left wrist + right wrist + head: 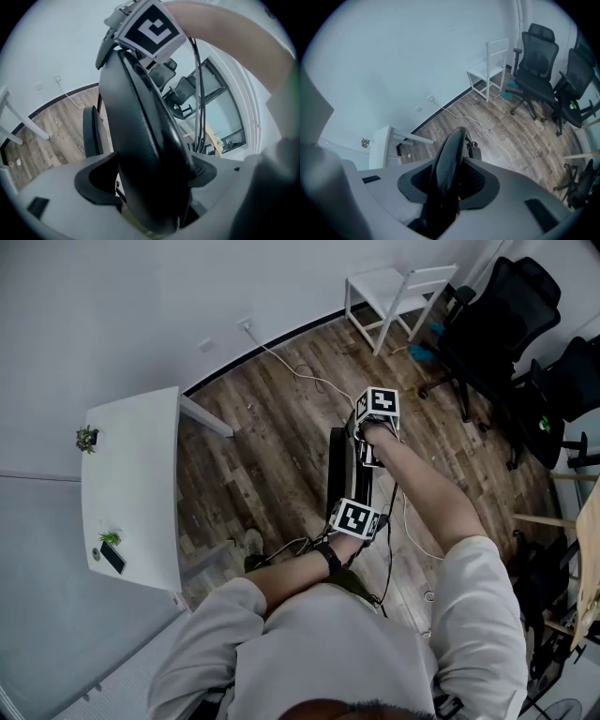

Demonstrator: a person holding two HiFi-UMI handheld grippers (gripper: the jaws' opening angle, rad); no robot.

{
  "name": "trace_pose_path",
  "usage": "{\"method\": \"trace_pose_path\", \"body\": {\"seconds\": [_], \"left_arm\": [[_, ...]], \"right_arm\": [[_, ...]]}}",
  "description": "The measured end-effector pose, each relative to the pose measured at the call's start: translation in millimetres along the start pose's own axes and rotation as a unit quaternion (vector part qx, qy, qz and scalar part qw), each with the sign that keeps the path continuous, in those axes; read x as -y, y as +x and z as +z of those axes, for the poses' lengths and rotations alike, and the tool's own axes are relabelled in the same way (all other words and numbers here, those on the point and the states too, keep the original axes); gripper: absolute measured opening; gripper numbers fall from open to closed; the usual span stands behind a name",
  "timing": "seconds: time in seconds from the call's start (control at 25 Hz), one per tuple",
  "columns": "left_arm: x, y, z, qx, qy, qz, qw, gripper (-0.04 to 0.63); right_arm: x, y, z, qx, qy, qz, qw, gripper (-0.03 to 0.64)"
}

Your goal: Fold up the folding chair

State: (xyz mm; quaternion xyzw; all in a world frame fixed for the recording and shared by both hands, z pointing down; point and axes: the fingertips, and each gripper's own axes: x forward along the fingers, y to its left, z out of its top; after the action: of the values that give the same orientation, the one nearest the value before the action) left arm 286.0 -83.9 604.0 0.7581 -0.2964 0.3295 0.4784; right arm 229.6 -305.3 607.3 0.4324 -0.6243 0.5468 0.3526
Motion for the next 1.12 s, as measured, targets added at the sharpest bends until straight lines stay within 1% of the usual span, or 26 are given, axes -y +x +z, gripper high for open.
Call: {"method": "trace_pose_path", "body": {"seconds": [0.16, 0.28, 0.44, 0.76, 1.12], "left_arm": [[5.3, 2.1, 0.1, 0.001, 0.001, 0.005, 1.0000, 0.355], [2.3, 0.5, -4.0, -0.014, 0.004, 0.017, 0.9997, 0.323], [-5.9, -7.7, -12.8, -0.035, -0.004, 0.030, 0.9989, 0.298], [-31.4, -31.9, -25.3, -0.029, -0.009, 0.044, 0.9986, 0.270], [-73.1, -72.3, -42.0, -0.016, -0.007, 0.054, 0.9984, 0.258]], "right_arm": [[5.1, -3.0, -0.9, 0.006, -0.001, -0.012, 1.000, 0.123], [2.7, -2.5, -1.4, 0.007, -0.010, -0.022, 1.000, 0.115], [-6.7, 0.2, 0.1, 0.006, -0.025, -0.035, 0.999, 0.110], [-41.2, 13.6, -8.2, -0.005, -0.045, -0.050, 0.998, 0.110], [-98.6, 25.1, -14.4, 0.000, -0.055, -0.060, 0.997, 0.109]]}}
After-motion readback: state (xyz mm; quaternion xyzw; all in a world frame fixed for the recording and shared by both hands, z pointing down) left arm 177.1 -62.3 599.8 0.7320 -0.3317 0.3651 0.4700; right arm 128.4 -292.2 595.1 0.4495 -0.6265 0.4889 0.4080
